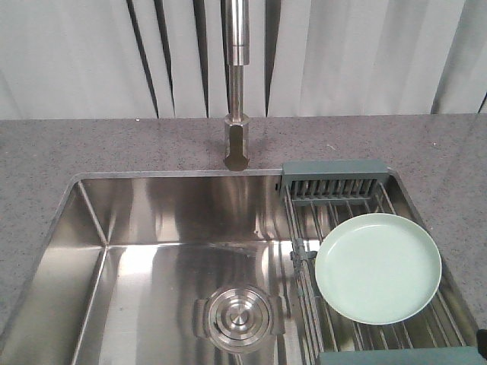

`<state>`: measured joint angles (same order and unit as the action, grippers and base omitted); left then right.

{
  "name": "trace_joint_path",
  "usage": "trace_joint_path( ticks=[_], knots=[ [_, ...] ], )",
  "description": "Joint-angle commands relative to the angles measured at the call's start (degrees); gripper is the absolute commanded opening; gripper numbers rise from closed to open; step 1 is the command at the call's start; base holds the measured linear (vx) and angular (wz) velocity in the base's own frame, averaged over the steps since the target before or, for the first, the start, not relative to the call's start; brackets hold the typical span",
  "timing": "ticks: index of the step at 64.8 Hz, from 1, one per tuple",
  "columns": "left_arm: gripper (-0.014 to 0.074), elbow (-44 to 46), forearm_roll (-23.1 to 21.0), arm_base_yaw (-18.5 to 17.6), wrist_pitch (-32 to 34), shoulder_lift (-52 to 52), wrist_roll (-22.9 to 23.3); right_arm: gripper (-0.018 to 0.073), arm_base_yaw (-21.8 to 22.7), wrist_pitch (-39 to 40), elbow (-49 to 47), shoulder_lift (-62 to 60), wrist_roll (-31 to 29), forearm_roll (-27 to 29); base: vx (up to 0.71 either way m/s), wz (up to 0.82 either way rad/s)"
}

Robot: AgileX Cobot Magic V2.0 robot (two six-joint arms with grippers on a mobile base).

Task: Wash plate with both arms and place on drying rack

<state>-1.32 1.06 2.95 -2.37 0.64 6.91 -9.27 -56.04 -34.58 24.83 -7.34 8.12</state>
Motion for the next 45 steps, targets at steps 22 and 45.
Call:
trace_joint_path(
  ticks=[22, 45],
  knots=[
    [-0.0006, 1.2, -0.5, 0.0, 4.4, 0.9, -3.8, 0.04, -0.1, 3.2, -1.5, 0.4, -0.2, 0.3, 0.0, 0.0],
    [-0.0006, 1.6, -0.5, 0.0, 4.1, 0.9, -4.4, 0.04, -0.1, 3.2, -1.5, 0.4, -0.2, 0.3, 0.0, 0.0]
  ],
)
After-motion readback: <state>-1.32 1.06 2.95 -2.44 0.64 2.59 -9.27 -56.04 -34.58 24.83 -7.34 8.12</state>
